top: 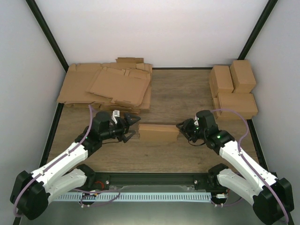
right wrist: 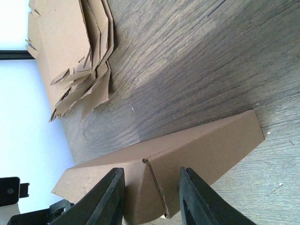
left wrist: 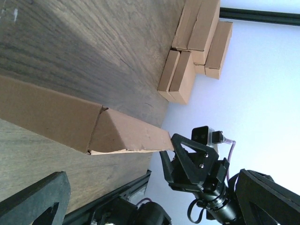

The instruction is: Fold the paper box

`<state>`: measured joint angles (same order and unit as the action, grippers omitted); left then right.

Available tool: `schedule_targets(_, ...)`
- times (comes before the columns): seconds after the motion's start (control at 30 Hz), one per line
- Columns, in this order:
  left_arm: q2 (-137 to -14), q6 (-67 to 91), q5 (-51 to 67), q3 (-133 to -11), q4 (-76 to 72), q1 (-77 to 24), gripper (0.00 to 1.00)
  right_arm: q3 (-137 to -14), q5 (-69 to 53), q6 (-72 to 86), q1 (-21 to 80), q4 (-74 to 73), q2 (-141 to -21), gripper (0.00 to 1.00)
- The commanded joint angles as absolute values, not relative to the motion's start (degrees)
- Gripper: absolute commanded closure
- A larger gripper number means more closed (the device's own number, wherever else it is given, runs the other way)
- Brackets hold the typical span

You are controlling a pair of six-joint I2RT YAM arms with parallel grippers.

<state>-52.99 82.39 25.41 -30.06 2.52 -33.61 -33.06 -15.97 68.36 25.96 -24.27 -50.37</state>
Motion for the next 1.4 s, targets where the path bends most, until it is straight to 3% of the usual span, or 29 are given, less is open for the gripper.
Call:
schedule_targets(0.0, -53.73, 86.91, 26.89, -29.62, -1.24, -33.42, 0.01, -34.23, -14.99, 67.59, 25.71, -27.35, -51.24, 0.66)
schedule_targets(0.17, -54.27, 88.68, 26.03, -29.15, -1.95, -33.85, 0.04, -34.31, -15.02, 67.44, 25.66, -27.44, -51.33, 0.66)
schedule_targets(0.37, -54.87, 90.53, 24.27, -27.60, -4.22, -35.27, 0.22, -34.13, -15.21, 67.32, 25.66, -27.43, -51.33, 0.66)
schedule_targets(0.67, -57.11, 90.55, 24.11, -26.88, -5.86, -36.09, 0.28, -33.98, -15.73, 67.32, 25.66, -27.48, -51.24, 0.66)
schedule_targets(0.83, -59.51, 91.24, 23.82, -25.24, -8.86, -36.12, 0.43, -33.55, -15.70, 67.39, 25.66, -27.65, -50.86, 0.66)
schedule_targets(1.0, -61.76, 91.16, 24.45, -25.03, -10.10, -36.21, 0.46, -33.36, -15.73, 67.49, 25.66, -27.93, -50.54, 0.66)
schedule_targets(1.23, -61.48, 90.66, 23.34, -24.96, -8.37, -36.21, 0.64, -33.05, -15.86, 67.59, 25.66, -27.50, -50.60, 0.66)
schedule_targets(1.37, -62.00, 90.40, 23.31, -24.62, -8.11, -36.25, 0.68, -32.57, -15.85, 67.59, 25.67, -27.15, -50.84, 0.66)
